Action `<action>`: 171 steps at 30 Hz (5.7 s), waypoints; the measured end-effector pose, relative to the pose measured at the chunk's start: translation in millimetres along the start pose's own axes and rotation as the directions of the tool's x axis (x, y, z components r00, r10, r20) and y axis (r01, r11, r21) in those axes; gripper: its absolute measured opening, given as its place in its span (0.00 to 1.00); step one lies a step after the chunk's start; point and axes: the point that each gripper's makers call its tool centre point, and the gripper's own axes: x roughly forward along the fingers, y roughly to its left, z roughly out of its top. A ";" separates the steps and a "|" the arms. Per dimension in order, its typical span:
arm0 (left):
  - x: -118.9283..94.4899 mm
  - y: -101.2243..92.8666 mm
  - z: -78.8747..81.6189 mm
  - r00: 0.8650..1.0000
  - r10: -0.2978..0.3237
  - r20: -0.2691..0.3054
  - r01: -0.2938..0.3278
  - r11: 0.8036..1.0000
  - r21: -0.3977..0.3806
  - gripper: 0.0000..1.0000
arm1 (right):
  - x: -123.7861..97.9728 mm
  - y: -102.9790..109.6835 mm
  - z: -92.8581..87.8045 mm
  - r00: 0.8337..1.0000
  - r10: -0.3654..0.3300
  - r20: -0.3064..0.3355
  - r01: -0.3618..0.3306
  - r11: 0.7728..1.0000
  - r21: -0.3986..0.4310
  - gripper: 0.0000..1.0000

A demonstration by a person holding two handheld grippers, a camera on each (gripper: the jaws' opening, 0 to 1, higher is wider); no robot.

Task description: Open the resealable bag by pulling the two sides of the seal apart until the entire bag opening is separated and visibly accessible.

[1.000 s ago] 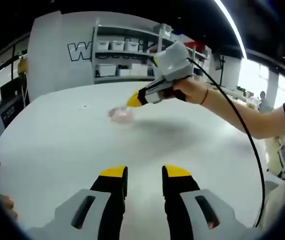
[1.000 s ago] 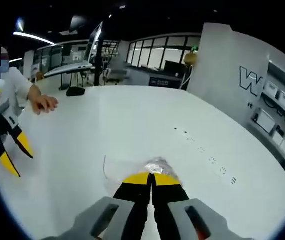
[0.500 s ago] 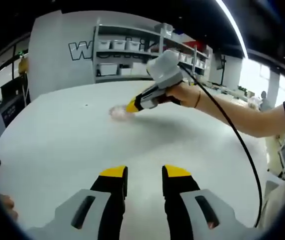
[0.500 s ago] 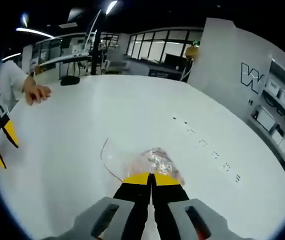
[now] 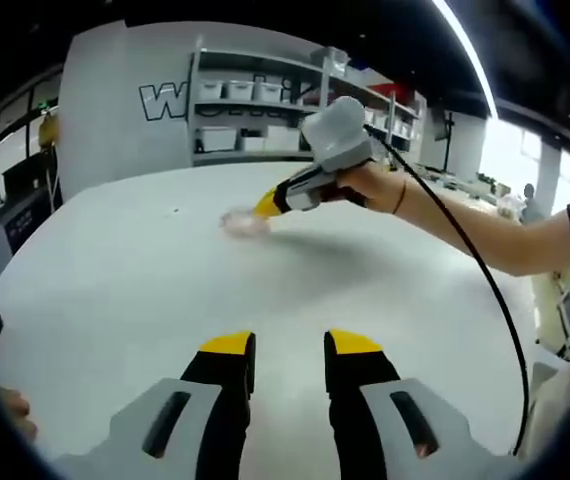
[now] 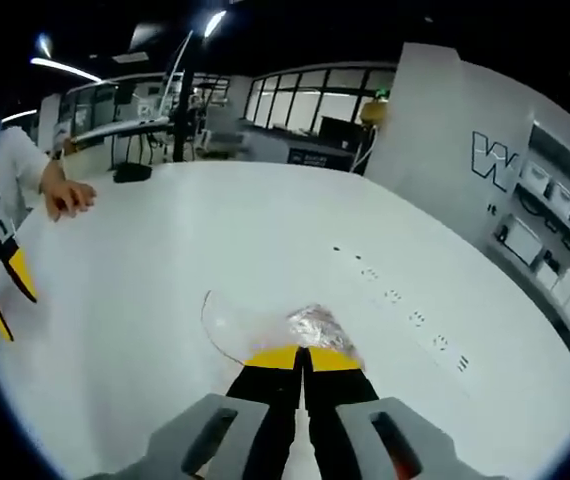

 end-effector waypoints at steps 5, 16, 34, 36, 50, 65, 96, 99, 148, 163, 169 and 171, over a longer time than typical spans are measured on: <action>0.7 -2.3 0.2 1.000 -0.005 0.003 0.005 1.000 0.000 0.28 | -14.1 10.0 3.6 0.999 0.020 0.026 -0.019 1.000 -0.010 0.00; 1.4 -6.6 0.3 1.000 -0.013 0.001 0.013 1.000 0.001 0.29 | -32.2 26.5 1.2 0.999 0.037 0.023 -0.035 0.996 -0.086 0.01; -1.3 -7.4 3.4 1.000 -0.013 0.008 0.013 1.000 0.004 0.29 | -49.3 27.6 -7.4 0.999 0.012 0.030 -0.010 0.997 -0.080 0.04; -1.7 -7.1 3.7 1.000 -0.013 0.009 0.013 1.000 0.004 0.29 | -50.3 28.2 -8.5 1.000 0.011 0.029 -0.009 0.997 -0.080 0.04; -3.1 -4.8 3.8 1.000 -0.005 0.015 0.005 1.000 -0.001 0.29 | -65.6 36.9 -18.8 0.999 0.009 0.033 -0.006 0.997 -0.073 0.09; -5.7 -7.4 7.0 1.000 -0.007 0.030 0.007 1.000 -0.004 0.29 | -82.6 42.1 -24.5 0.999 0.001 0.042 0.002 0.998 -0.065 0.14; -10.7 -14.1 6.8 0.999 -0.012 0.047 0.012 1.000 -0.008 0.32 | -121.2 73.0 -38.4 0.996 0.006 0.091 -0.006 1.000 -0.005 0.24; -10.7 -14.9 6.9 0.999 -0.013 0.049 0.014 1.000 -0.009 0.32 | -125.6 76.3 -39.7 0.995 0.005 0.096 -0.004 1.000 -0.005 0.25; -26.8 0.8 -0.1 0.991 0.060 0.121 -0.047 0.993 -0.106 0.65 | -195.0 100.5 -88.7 0.990 -0.084 0.110 0.063 0.981 0.183 0.54; -29.7 1.1 2.1 0.985 0.076 0.155 -0.058 0.991 -0.120 0.82 | -209.4 94.5 -95.6 0.983 -0.155 0.099 0.125 0.956 0.264 0.79; -31.8 7.8 4.4 0.978 0.110 0.177 -0.086 0.987 -0.139 0.94 | -214.5 91.3 -93.2 0.973 -0.187 0.133 0.136 0.937 0.321 0.95; -33.1 11.4 5.2 0.974 0.132 0.187 -0.105 0.984 -0.144 0.99 | -214.8 94.3 -89.7 0.971 -0.178 0.159 0.116 0.934 0.337 0.99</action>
